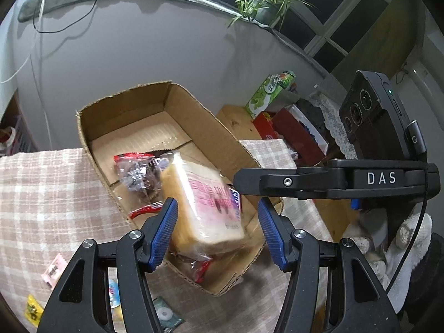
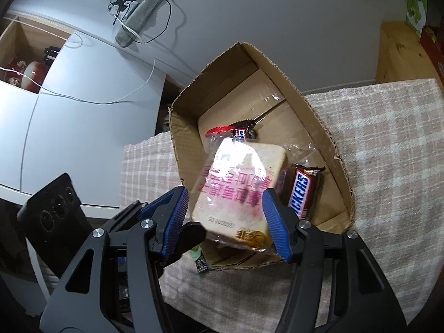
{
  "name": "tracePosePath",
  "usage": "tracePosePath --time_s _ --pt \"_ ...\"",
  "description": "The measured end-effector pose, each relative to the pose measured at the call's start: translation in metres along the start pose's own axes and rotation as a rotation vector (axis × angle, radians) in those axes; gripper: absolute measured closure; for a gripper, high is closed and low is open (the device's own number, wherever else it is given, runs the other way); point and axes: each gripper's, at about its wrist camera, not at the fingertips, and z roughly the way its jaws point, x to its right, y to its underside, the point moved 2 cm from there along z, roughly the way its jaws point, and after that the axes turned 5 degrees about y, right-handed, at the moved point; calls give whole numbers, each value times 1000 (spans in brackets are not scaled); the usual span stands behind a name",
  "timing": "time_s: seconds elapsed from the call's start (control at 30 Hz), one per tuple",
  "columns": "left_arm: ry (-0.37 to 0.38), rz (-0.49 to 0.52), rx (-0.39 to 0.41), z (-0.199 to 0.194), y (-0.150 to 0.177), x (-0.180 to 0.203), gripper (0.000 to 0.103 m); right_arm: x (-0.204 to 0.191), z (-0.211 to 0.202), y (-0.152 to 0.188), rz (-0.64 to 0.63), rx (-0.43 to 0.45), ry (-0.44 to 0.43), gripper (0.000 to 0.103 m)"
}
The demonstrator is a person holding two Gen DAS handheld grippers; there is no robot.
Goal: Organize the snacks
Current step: 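Lower the bagged bread loaf into the box and open the left tool, then grasp the clear green candy with the left tool while the right tool grasps the yellow ball candy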
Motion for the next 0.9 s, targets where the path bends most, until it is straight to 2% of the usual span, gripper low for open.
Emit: tracePosePath --time_s 0.2,0.43,0.67,0.9 --pt "-24 6 16 -26 7 -15 45 -20 -10 11 -71 29 33 44" --pt "-82 -52 60 -74 21 -57 45 -50 -12 39 -188 46 73 44" --pt "-170 -126 85 -116 52 -100 45 -82 -2 84 -335 31 114 44" --pt "-250 -178 46 -137 92 -132 45 -114 16 126 -488 25 161 44"
